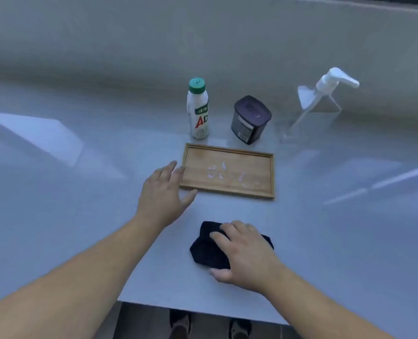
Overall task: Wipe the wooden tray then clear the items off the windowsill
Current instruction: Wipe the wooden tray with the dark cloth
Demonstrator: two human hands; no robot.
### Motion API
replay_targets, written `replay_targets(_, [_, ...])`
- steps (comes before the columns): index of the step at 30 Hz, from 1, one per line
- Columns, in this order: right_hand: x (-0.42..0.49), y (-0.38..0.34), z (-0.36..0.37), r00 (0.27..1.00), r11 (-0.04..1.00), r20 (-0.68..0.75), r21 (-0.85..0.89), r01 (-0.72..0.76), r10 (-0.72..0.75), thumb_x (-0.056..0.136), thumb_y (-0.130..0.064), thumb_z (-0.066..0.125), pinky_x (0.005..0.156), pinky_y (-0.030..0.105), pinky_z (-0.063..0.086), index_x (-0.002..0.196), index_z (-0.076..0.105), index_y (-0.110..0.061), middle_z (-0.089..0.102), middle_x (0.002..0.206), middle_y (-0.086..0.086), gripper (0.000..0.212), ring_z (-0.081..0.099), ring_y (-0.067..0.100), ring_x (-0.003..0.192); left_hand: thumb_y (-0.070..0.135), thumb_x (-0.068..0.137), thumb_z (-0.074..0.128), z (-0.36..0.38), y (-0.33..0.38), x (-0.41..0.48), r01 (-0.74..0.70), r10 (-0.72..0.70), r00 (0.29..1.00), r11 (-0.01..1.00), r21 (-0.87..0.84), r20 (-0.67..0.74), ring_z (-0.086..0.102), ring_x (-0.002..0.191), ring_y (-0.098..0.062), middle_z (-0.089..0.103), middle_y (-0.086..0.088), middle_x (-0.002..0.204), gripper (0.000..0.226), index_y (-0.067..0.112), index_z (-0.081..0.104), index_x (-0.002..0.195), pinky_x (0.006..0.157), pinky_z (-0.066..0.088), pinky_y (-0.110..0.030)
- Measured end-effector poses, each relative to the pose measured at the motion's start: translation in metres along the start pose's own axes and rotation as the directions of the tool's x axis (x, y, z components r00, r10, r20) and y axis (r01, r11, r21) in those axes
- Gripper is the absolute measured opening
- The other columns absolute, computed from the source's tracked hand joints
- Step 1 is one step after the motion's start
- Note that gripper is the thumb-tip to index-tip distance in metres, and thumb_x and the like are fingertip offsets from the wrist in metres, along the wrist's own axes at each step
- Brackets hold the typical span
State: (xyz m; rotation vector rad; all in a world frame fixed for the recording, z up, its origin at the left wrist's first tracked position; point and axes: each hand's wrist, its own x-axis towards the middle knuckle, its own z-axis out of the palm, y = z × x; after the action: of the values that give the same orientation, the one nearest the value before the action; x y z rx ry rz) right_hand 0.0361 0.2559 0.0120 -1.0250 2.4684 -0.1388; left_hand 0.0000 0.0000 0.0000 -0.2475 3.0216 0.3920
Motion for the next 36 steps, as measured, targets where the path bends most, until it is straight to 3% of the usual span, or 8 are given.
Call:
replay_targets(6, [0.003, -0.005, 0.031, 0.996, 0.994, -0.079, -0.110, 0.020, -0.029, 0.070, -0.039, 0.077, 0.086, 0.045, 0.056, 0.120, 0.061, -0.021, 0.063, 0.122, 0.007, 0.055, 0.061, 0.032, 0.104, 0.071, 0.093, 0.050, 0.028, -0.006, 0.025, 0.045, -0.045, 0.999, 0.999, -0.031, -0.011, 0.032, 0.152, -0.033, 0.033, -0.009, 0.169, 0.086, 0.016, 0.038, 0.159, 0.124, 0.024, -0.050])
replay_targets(10, [0.006, -0.001, 0.020, 0.957, 0.968, -0.247, 0.232, -0.094, 0.152, 0.081, -0.024, 0.063, 0.075, 0.037, 0.052, 0.115, 0.064, -0.026, 0.062, 0.110, -0.006, 0.033, 0.061, 0.022, 0.092, 0.078, 0.090, 0.041, 0.038, -0.009, 0.033, 0.053, -0.054, 0.998, 0.998, -0.046, -0.018, 0.034, 0.150, -0.033, 0.038, -0.010, 0.166, 0.090, 0.017, 0.040, 0.157, 0.124, 0.024, -0.051])
replay_targets(13, [0.012, 0.010, -0.011, 0.847, 0.579, -0.150, 0.788, -0.210, 0.510, 0.088, -0.016, 0.057, 0.068, 0.042, 0.060, 0.110, 0.062, -0.040, 0.063, 0.105, -0.011, 0.032, 0.070, 0.014, 0.083, 0.080, 0.088, 0.042, 0.048, -0.011, 0.037, 0.070, -0.074, 0.995, 0.995, -0.071, -0.064, 0.036, 0.147, -0.032, 0.046, -0.007, 0.161, 0.089, 0.021, 0.045, 0.155, 0.124, 0.023, -0.050])
replay_targets(16, [0.013, 0.029, -0.050, 0.715, 0.301, -0.185, 0.953, -0.038, 0.674, 0.094, -0.009, 0.059, 0.050, 0.033, 0.059, 0.110, 0.066, -0.035, 0.069, 0.094, 0.011, 0.032, 0.076, 0.022, 0.064, 0.080, 0.085, 0.047, 0.056, -0.011, 0.036, 0.096, -0.107, 0.987, 0.991, -0.095, -0.122, 0.033, 0.145, -0.028, 0.051, -0.005, 0.157, 0.092, 0.020, 0.045, 0.155, 0.123, 0.023, -0.049])
replay_targets(21, [0.055, 0.083, -0.092, 0.550, 0.560, -0.439, 0.826, -0.064, 0.711, 0.091, -0.023, 0.061, 0.062, 0.038, 0.063, 0.109, 0.067, -0.039, 0.058, 0.109, -0.007, 0.025, 0.074, 0.017, 0.079, 0.083, 0.080, 0.050, 0.064, -0.015, 0.042, 0.108, -0.122, 0.982, 0.989, -0.103, -0.145, 0.035, 0.141, -0.026, 0.056, -0.004, 0.152, 0.099, 0.018, 0.045, 0.154, 0.120, 0.021, -0.045])
replay_targets(24, [0.100, 0.106, -0.078, 0.628, 0.687, -0.404, 0.662, -0.300, 0.665, 0.090, -0.019, 0.063, 0.091, 0.047, 0.053, 0.120, 0.070, -0.029, 0.058, 0.116, -0.001, 0.033, 0.059, 0.028, 0.110, 0.084, 0.078, 0.050, 0.065, -0.016, 0.045, 0.100, -0.118, 0.981, 0.988, -0.119, -0.152, 0.034, 0.142, -0.025, 0.056, -0.004, 0.152, 0.102, 0.016, 0.047, 0.154, 0.122, 0.019, -0.047])
replay_targets(28, [0.144, 0.093, -0.047, 0.651, 0.741, -0.381, 0.489, -0.460, 0.656, 0.085, -0.016, 0.066, 0.093, 0.043, 0.046, 0.114, 0.075, -0.014, 0.062, 0.115, 0.011, 0.031, 0.054, 0.035, 0.109, 0.083, 0.077, 0.052, 0.067, -0.018, 0.048, 0.076, -0.097, 0.986, 0.986, -0.148, -0.136, 0.032, 0.147, -0.023, 0.054, -0.004, 0.154, 0.105, 0.013, 0.046, 0.155, 0.127, 0.012, -0.048])
replay_targets(36, [0.220, 0.002, -0.046, 0.845, 0.907, -0.416, 0.385, -0.171, 0.336, 0.080, -0.018, 0.065, 0.085, 0.047, 0.049, 0.095, 0.075, -0.008, 0.065, 0.102, 0.012, 0.020, 0.055, 0.035, 0.096, 0.071, 0.080, 0.049, 0.070, -0.024, 0.050, 0.047, -0.066, 0.992, 0.984, -0.170, -0.106, 0.035, 0.150, -0.028, 0.055, -0.009, 0.152, 0.097, 0.006, 0.047, 0.151, 0.128, 0.011, -0.051])
